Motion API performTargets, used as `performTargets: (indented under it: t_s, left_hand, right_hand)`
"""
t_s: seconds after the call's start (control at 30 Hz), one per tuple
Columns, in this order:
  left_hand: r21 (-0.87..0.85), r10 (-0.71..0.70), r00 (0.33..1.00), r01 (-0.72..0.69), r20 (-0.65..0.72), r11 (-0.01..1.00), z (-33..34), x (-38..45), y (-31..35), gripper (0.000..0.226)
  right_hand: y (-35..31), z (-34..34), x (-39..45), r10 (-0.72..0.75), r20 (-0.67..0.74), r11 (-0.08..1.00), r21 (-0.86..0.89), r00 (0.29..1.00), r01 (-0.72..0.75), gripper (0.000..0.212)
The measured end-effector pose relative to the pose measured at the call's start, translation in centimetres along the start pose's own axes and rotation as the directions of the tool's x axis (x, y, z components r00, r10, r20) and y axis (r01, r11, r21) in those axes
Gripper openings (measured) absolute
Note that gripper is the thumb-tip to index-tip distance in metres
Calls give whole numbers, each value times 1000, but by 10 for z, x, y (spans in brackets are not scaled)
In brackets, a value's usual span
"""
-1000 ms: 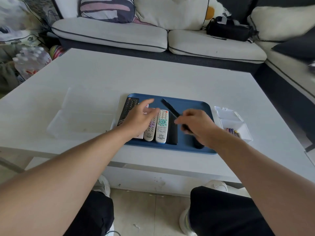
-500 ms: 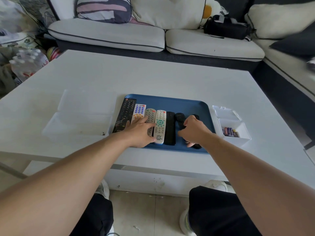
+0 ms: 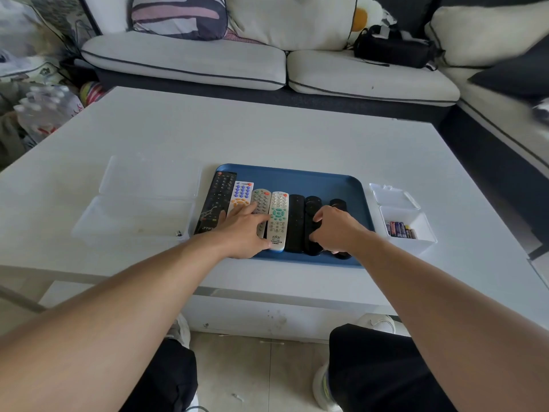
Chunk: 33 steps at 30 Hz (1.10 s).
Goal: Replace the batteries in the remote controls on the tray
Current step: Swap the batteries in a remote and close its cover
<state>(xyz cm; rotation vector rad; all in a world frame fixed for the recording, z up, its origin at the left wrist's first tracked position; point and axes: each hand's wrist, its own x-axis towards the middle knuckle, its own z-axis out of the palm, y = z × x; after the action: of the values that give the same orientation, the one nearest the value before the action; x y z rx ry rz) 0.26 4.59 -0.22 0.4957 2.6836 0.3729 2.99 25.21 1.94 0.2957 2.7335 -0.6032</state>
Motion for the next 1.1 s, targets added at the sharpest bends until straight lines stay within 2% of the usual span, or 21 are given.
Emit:
performTargets:
  t_s: [0.13, 0.27, 0.3, 0.4, 0.43, 0.5, 0.53, 0.6, 0.7, 0.77, 0.83, 0.9, 0.97, 1.03, 1.1]
  left_hand:
    - [-8, 1, 1000, -1, -4, 1000, 0, 1, 0, 69]
    - [-13, -9, 1000, 8, -10, 1000, 3, 2, -2, 68]
    - [-17, -14, 1000, 14, -12, 1000, 4, 3, -2, 68]
    - [-26, -11, 1000, 11, -23, 1000, 5, 3, -1, 67]
    - [-27, -9, 999, 8, -31, 1000, 5, 2, -1, 67]
    - [-36, -6, 999, 4, -50, 999, 5, 3, 0, 67]
    - [-47, -6, 998, 4, -60, 999, 5, 4, -1, 67]
    - [-79, -9, 995, 2, -99, 997, 6, 6, -1, 67]
    - [-183, -31, 980, -5, -195, 983, 1, 4, -2, 67]
    - [-322, -50, 960, -42, -274, 946, -3, 0, 0, 62]
    - [-476, -90, 940, -83, -329, 876, -7, -1, 2, 54]
    - [-607, -142, 940, -81, -310, 791, -12, -2, 8, 47]
    - [-752, -172, 958, -62, -230, 657, -18, -4, 14, 44]
    - [-906, -153, 981, -42, -117, 422, -22, -7, 19, 39]
    - [-979, -92, 993, -53, -72, 195, -27, -11, 25, 33]
  right_hand:
    - [10, 2, 6, -51, -11, 998, -20, 999, 51, 45]
    - [18, -10, 14, 18, -230, 997, 78, 973, 0, 45]
    - [20, -14, 15, 38, -247, 997, 72, 968, -21, 42]
    - [31, -13, 16, 97, -170, 993, -52, 981, -107, 20]
    - [33, -10, 16, 127, -133, 985, -96, 983, -141, 22]
    - [39, -5, 15, 188, -80, 973, -124, 979, -197, 47]
    - [41, -4, 17, 211, -78, 971, -103, 974, -218, 61]
    - [43, -4, 16, 237, -95, 969, -43, 967, -242, 71]
    - [40, -9, 14, 284, -118, 955, 127, 951, -269, 52]
    - [38, -13, 13, 303, -192, 932, 263, 933, -249, 38]
    - [34, -19, 9, 244, -323, 926, 357, 914, -121, 31]
    - [21, -26, 3, 133, -398, 873, 481, 908, 83, 24]
    - [1, -30, -8, 48, -334, 692, 690, 941, 210, 22]
    - [-19, -30, -20, -48, -212, 520, 829, 976, 206, 24]
    - [-31, -28, -29, -99, -121, 406, 901, 988, 151, 33]
